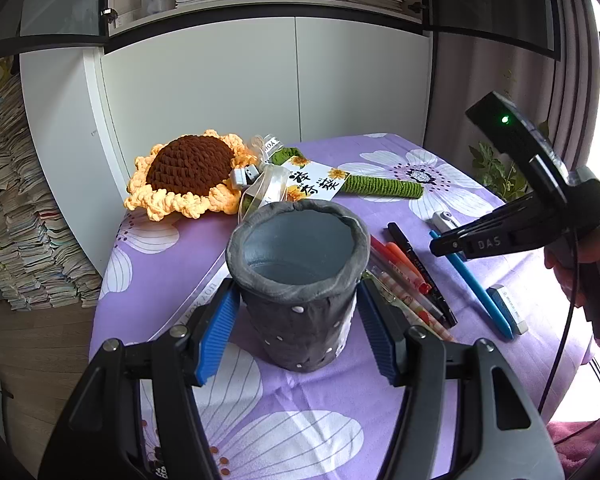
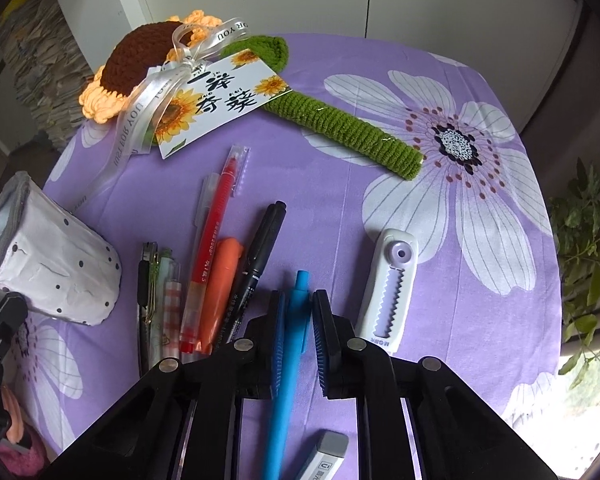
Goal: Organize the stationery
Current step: 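Close the right gripper on the blue pen and lift it, then carry the blue pen over the grey cup and drop it in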
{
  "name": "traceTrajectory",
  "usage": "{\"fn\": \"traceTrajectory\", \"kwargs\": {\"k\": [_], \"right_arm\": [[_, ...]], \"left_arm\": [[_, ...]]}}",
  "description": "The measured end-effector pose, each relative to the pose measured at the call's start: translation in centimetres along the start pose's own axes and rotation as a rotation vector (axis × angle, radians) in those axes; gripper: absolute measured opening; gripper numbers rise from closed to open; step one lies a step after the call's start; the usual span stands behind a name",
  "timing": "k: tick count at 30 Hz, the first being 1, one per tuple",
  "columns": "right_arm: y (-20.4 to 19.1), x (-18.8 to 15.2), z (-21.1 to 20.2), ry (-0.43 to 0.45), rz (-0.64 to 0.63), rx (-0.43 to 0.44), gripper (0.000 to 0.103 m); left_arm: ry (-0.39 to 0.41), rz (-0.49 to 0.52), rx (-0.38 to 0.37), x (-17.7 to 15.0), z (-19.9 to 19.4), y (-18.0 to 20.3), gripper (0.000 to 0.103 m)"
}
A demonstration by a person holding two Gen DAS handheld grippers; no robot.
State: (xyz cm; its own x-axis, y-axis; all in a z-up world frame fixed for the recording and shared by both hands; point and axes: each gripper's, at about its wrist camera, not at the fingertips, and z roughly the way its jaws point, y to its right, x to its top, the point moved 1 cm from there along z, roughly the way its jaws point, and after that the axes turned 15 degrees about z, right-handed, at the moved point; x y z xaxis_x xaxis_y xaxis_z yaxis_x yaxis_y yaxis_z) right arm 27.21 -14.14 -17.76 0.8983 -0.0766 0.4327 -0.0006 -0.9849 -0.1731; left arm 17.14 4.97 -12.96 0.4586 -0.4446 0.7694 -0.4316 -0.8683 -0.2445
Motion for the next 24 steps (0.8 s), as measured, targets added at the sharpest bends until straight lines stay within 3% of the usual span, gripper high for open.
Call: {"fn": "traceTrajectory", "kwargs": {"k": [7, 15, 24], "right_arm": [[-0.1, -0.5, -5.6, 0.103, 0.035, 0.122, 0.011], [-1.7, -1.4, -13.1, 0.276, -0.015, 0.237, 0.011], [-6.0, -0.3, -18.2, 0.422, -0.108, 0.363, 0.011]], "left_arm": [[-0.003, 0.0, 0.002, 0.0, 0.0, 0.1, 0.06], [-0.007, 0.01, 0.013, 0.0, 0.1, 0.2, 0.06], [-0.02, 0.003, 0.005, -0.1, 0.3, 0.1, 0.06]]}}
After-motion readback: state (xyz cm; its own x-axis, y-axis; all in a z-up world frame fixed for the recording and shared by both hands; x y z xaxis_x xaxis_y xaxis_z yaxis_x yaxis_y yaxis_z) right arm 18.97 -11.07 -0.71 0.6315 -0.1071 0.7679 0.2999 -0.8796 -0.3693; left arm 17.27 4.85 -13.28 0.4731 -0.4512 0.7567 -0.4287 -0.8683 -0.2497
